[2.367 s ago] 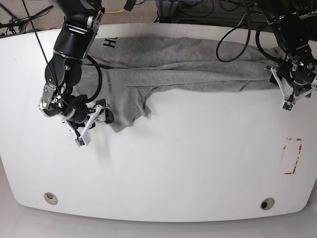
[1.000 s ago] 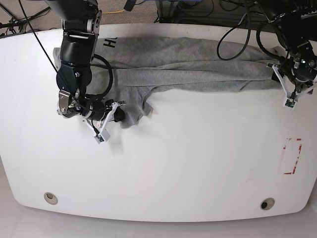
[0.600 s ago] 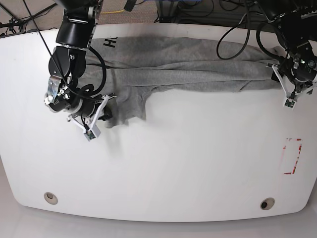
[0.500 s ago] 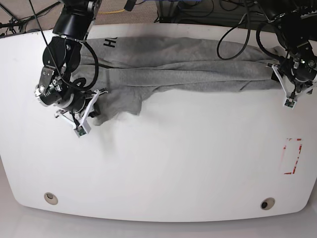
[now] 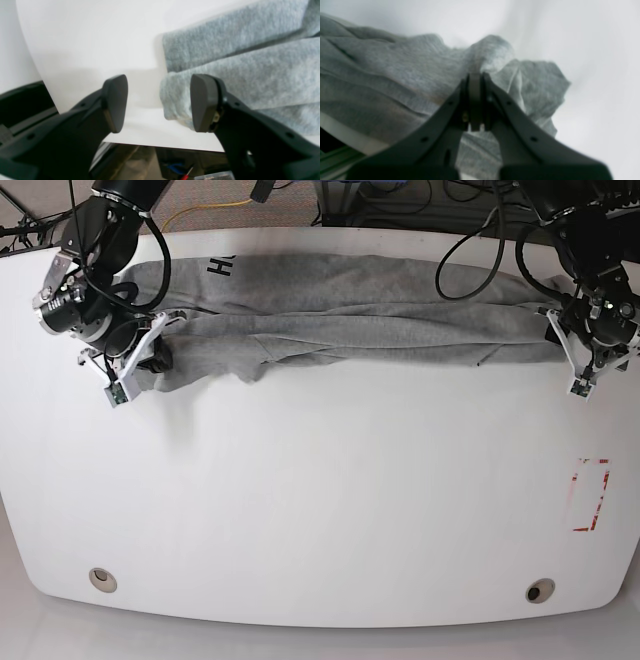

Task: Fold the T-shirt properly
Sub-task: 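Pull the grasped side with the right gripper toward the collar edge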

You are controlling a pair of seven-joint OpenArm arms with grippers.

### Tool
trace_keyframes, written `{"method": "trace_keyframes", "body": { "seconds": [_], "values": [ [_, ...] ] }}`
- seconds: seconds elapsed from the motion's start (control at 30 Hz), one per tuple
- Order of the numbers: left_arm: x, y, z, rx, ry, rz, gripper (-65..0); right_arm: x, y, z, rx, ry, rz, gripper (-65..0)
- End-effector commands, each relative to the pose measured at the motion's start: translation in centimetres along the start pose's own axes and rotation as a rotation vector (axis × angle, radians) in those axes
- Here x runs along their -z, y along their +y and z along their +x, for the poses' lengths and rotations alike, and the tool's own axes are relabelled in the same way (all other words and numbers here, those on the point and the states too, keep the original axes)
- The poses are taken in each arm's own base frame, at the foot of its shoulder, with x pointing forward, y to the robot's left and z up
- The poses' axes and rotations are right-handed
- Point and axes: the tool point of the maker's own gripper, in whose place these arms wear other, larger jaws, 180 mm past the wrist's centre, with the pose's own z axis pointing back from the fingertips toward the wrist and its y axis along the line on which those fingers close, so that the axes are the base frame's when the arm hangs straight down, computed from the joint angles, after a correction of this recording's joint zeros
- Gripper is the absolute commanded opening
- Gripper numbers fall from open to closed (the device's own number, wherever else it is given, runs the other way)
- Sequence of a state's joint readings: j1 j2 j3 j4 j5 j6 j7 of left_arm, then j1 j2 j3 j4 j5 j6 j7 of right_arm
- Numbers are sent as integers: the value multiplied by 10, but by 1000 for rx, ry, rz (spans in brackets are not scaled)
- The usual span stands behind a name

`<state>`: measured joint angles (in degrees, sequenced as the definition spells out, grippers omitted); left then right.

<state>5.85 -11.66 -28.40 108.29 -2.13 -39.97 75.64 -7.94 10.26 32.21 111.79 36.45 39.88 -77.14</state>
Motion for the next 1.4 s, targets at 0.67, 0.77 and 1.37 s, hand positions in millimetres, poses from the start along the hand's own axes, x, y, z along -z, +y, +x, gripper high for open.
{"method": "trace_keyframes", "body": {
  "seconds": [0.67,0.77,1.37],
  "values": [
    [-4,-3,9,37,-23,3,-278,-27,-14,-49,100,46,-48,-490],
    [-4,-3,9,36,-23,2,-278,-39,-30,-52,138,26,-100,-306],
    [7,-53,-20,1,32,-112,-278,3,16,-22,167,-63,86,-474]
  ]
}}
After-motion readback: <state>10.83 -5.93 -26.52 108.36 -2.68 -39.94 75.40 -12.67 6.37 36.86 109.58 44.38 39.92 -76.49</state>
